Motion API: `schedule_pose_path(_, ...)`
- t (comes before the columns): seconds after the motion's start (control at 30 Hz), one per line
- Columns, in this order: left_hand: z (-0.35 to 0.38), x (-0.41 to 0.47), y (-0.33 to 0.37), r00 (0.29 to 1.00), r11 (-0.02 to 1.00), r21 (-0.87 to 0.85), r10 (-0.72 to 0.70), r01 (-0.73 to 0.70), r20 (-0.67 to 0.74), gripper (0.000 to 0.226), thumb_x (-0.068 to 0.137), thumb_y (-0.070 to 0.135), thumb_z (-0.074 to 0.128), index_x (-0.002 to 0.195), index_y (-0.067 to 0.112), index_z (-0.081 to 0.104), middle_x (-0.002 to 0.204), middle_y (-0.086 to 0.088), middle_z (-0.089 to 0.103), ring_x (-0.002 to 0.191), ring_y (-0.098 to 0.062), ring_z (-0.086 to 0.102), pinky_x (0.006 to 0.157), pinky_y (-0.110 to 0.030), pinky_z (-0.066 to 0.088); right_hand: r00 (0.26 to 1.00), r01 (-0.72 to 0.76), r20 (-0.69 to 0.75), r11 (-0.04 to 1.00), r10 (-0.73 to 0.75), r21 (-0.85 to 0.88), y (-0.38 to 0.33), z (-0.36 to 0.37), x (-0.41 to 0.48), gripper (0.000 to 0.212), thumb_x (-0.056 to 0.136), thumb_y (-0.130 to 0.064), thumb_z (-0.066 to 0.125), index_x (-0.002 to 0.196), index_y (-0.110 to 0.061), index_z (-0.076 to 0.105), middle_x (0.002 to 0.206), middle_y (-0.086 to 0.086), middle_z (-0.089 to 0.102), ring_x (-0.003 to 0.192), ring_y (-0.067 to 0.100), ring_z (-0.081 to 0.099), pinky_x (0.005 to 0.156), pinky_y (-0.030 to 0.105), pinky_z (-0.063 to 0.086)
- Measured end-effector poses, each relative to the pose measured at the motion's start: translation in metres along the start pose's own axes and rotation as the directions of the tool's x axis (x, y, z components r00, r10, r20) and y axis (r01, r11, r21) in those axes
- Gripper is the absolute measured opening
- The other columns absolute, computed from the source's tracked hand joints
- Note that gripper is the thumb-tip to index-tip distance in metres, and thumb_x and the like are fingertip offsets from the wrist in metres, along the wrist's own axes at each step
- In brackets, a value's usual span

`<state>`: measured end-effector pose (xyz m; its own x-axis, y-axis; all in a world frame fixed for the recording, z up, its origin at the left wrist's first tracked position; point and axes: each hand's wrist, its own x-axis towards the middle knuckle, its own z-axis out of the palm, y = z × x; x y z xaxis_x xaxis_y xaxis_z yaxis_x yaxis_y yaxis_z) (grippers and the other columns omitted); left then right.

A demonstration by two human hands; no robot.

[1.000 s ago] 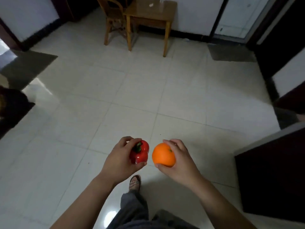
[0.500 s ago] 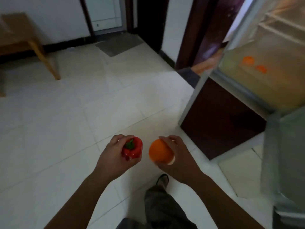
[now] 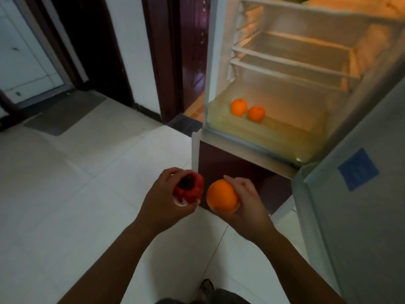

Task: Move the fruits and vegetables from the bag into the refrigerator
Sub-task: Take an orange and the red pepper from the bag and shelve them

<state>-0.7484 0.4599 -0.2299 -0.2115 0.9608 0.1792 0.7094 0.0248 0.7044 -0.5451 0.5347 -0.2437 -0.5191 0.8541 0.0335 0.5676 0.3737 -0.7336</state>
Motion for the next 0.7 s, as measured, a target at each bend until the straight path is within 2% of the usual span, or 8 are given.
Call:
schedule_pose_path(0.1, 0.009, 0.054, 0.005, 0.997, 0.997, -0.008, 0.074, -0.073, 0.037, 0.076, 0.059, 0.060, 0.066, 0.125, 0.028, 0.047, 0.124, 0.004, 0.051, 0.110, -0.008, 0.048, 0.084, -0.006, 0.037, 0.992, -0.043, -0.121, 0.999, 0.046, 0.032, 0.013, -0.022, 0.032, 0.083, 0.068, -0.042, 0.078, 0.137, -0.039, 0.033, 0.133, -0.011, 0.030, 0.111, 0.006, 0.037, 0.086, 0.023, 0.041)
schedule_pose_path(0.3, 0.034, 0.149, 0.004, 0.980, 0.985, -0.061, 0.168, -0.162, 0.109, 0.077, 0.058, 0.064, 0.063, 0.126, 0.036, 0.040, 0.128, 0.006, 0.048, 0.114, -0.007, 0.045, 0.085, -0.008, 0.037, 0.956, -0.117, -0.266, 0.993, 0.120, 0.030, 0.033, -0.053, 0.084, 0.079, 0.069, -0.041, 0.078, 0.136, -0.034, 0.036, 0.133, -0.012, 0.032, 0.115, 0.008, 0.036, 0.087, 0.024, 0.039)
schedule_pose_path(0.37, 0.042, 0.183, 0.004, 0.971, 0.976, -0.076, 0.213, -0.205, 0.110, 0.078, 0.058, 0.063, 0.065, 0.127, 0.035, 0.040, 0.129, 0.006, 0.047, 0.115, -0.007, 0.044, 0.086, -0.009, 0.038, 0.940, -0.129, -0.316, 0.991, 0.129, 0.021, 0.040, -0.064, 0.105, 0.079, 0.068, -0.041, 0.079, 0.135, -0.034, 0.038, 0.129, -0.013, 0.033, 0.113, 0.005, 0.037, 0.085, 0.020, 0.036)
schedule_pose_path(0.5, 0.046, 0.256, 0.004, 0.951, 0.960, -0.083, 0.277, -0.267, 0.139, 0.080, 0.059, 0.059, 0.067, 0.130, 0.034, 0.039, 0.132, 0.010, 0.042, 0.119, -0.007, 0.040, 0.093, -0.020, 0.041, 0.892, -0.131, -0.434, 0.991, 0.126, 0.019, 0.049, -0.084, 0.158, 0.079, 0.066, -0.039, 0.081, 0.135, -0.031, 0.041, 0.124, -0.014, 0.036, 0.105, -0.003, 0.039, 0.082, 0.008, 0.036)
schedule_pose_path(0.6, 0.041, 0.310, -0.002, 0.937, 0.949, -0.095, 0.312, -0.300, 0.156, 0.076, 0.060, 0.053, 0.072, 0.128, 0.041, 0.038, 0.129, 0.017, 0.037, 0.117, -0.004, 0.037, 0.094, -0.022, 0.040, 0.863, -0.123, -0.491, 0.992, 0.118, 0.022, 0.051, -0.096, 0.204, 0.079, 0.066, -0.032, 0.082, 0.134, -0.027, 0.042, 0.122, -0.011, 0.039, 0.108, 0.000, 0.041, 0.089, 0.022, 0.043)
schedule_pose_path(0.7, 0.041, 0.359, -0.010, 0.935, 0.948, -0.116, 0.313, -0.297, 0.165, 0.078, 0.062, 0.046, 0.079, 0.128, 0.041, 0.039, 0.129, 0.017, 0.034, 0.117, -0.004, 0.036, 0.093, -0.024, 0.040, 0.821, -0.128, -0.562, 0.992, 0.098, -0.014, 0.054, -0.106, 0.248, 0.077, 0.064, -0.028, 0.084, 0.130, -0.025, 0.045, 0.117, -0.013, 0.041, 0.106, 0.002, 0.042, 0.089, 0.026, 0.042)
